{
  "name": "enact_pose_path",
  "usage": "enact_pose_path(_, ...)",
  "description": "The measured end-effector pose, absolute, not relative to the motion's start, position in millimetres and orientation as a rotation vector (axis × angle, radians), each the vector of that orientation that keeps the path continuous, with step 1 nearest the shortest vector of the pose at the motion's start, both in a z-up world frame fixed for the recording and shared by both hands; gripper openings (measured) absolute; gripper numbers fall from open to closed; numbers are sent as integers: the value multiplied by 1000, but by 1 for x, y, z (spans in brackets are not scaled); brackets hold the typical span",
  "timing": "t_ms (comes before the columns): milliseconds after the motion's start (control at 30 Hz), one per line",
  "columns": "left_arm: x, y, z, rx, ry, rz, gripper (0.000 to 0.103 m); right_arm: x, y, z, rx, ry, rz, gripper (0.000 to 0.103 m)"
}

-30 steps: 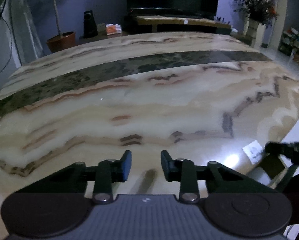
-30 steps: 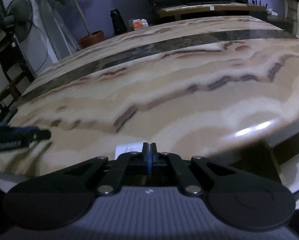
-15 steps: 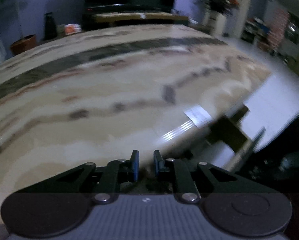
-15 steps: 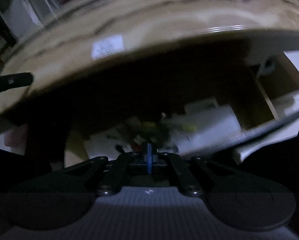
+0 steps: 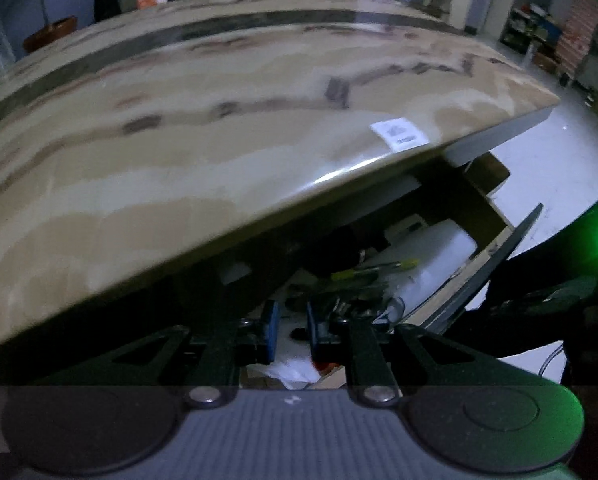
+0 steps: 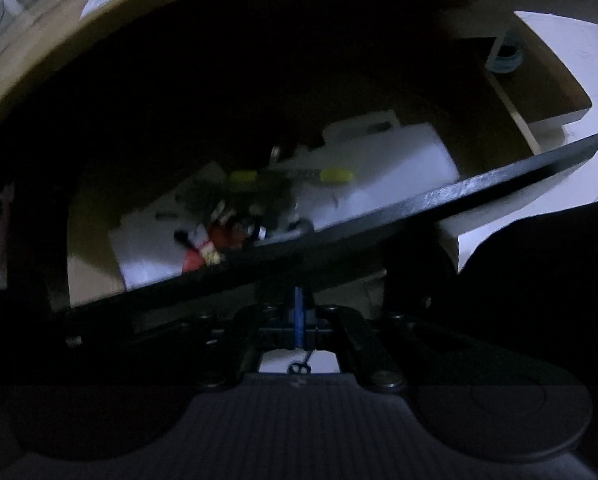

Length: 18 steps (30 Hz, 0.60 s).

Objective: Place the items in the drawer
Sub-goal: 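Push the drawer front shut with both closed grippers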

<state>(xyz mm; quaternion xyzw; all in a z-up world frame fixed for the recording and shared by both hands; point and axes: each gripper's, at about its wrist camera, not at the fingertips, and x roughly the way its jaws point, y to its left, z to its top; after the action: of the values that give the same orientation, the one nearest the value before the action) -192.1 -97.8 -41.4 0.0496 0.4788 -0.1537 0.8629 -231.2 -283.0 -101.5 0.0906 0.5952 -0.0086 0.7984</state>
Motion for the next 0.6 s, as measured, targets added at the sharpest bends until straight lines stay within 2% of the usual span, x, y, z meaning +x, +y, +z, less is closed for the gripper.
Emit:
enact_pose_path(233, -191, -93, -53, 88, 1060, -276, 15, -224, -288, -119, 244, 1301, -59, 1)
enact_pose_path(600, -192, -98, -55, 98, 1047, -258, 15, -211, -281, -129, 231, 1284, -68, 1)
